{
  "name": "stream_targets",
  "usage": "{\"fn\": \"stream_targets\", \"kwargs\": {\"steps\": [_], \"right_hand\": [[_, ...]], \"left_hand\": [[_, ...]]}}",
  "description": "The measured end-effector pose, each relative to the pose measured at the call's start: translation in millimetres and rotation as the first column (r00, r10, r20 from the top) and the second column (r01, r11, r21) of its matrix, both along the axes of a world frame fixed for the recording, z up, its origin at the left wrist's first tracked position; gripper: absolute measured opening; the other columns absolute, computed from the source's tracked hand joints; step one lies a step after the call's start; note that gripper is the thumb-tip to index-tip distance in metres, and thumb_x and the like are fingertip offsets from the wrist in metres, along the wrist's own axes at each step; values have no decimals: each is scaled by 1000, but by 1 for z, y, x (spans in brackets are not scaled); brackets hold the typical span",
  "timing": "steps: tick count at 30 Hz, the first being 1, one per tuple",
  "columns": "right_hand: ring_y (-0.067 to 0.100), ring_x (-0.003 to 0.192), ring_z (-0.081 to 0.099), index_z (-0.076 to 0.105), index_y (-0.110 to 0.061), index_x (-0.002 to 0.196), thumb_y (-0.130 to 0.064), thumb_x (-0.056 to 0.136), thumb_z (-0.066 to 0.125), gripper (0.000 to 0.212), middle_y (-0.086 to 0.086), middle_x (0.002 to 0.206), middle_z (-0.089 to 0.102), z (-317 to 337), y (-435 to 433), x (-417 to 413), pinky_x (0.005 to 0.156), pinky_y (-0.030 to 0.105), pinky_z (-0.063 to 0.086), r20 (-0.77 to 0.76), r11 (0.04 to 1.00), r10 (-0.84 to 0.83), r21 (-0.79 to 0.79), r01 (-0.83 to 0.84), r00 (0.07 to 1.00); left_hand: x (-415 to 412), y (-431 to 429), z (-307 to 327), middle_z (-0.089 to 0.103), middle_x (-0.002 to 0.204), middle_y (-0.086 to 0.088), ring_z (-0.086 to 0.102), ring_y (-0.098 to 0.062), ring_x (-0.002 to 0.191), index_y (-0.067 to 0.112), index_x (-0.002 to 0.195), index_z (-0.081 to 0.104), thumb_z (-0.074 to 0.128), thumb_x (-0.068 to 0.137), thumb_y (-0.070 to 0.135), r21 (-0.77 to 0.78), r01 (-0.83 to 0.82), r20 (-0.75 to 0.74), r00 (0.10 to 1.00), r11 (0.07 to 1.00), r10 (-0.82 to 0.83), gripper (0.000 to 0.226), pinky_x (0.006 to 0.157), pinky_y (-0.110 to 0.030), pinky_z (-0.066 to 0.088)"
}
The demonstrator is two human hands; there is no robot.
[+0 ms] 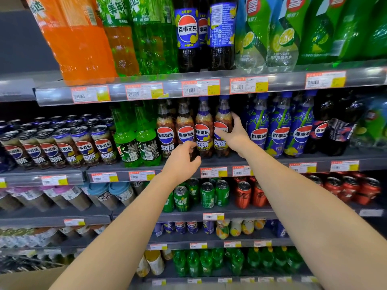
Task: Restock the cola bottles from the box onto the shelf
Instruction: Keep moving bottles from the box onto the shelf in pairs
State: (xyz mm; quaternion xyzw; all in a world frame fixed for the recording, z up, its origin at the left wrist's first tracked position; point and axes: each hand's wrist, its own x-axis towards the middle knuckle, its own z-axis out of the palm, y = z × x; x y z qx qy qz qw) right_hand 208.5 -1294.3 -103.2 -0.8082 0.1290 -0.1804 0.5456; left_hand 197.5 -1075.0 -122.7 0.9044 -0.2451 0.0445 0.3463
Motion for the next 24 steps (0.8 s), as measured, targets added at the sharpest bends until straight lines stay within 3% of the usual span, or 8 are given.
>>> {"fn": "stream_targets", "kwargs": {"steps": [4, 7, 10, 13, 15, 18, 24], "right_hand": [[30, 130, 53, 15, -22, 160, -25, 91, 74, 91, 9, 147, 52, 3, 15, -15, 101, 36, 45, 16, 985, -134, -104, 135, 991], [29, 136, 49, 28, -13, 158, -22, 94, 69, 76, 10, 151, 49, 4, 29, -30, 106, 38, 43, 107, 937, -264, -208, 282, 958], [28, 140, 45, 40, -13, 151, -17, 96, 63, 60, 9, 154, 46, 6, 51, -46, 109, 41, 43, 190, 890, -267, -328, 317, 945], [29, 124, 58, 48, -16, 146, -19, 95, 60, 52, 7, 146, 55, 9, 82, -64, 99, 42, 50, 188, 874, -219, -399, 278, 957], [28, 117, 62, 50, -18, 145, -23, 96, 60, 50, 6, 137, 61, 9, 105, -75, 93, 42, 53, 99, 843, -185, -495, 210, 978], [28, 124, 58, 49, -19, 147, -26, 97, 60, 51, 5, 139, 60, 6, 140, -91, 97, 40, 50, -45, 790, -125, -608, 72, 991], [25, 133, 52, 44, -19, 151, -21, 97, 60, 57, 2, 152, 49, -4, 205, -115, 105, 40, 47, -150, 782, -102, -623, -14, 983]], "left_hand": [[0, 1, 10, 55, 140, -9, 59, -26, 120, 20, 149, 45, 61, 97, 35, 46, -40, 59, 998, 998, 38, 56, 99, -45, 51], [-3, 8, 16, 53, 142, -9, 58, -29, 122, 20, 149, 43, 59, 99, 37, 84, -57, 101, 994, 995, 49, 56, 97, -48, 52], [-7, 21, 19, 53, 140, -9, 58, -31, 121, 21, 150, 43, 56, 100, 37, 132, -62, 156, 987, 989, 41, 54, 95, -48, 53], [-11, 41, 21, 53, 141, -11, 55, -34, 122, 21, 150, 42, 55, 99, 37, 175, -54, 196, 980, 983, 19, 56, 96, -49, 51], [-14, 57, 21, 52, 141, -12, 54, -36, 123, 20, 151, 41, 55, 98, 38, 229, -60, 210, 978, 972, 11, 58, 97, -49, 50], [-19, 85, 20, 53, 138, -13, 55, -37, 123, 20, 151, 41, 55, 97, 40, 318, -63, 228, 974, 946, -12, 59, 100, -48, 48], [-27, 150, 5, 56, 137, -15, 59, -37, 119, 17, 148, 44, 55, 96, 42, 434, -45, 266, 961, 900, -80, 59, 97, -46, 50]]}}
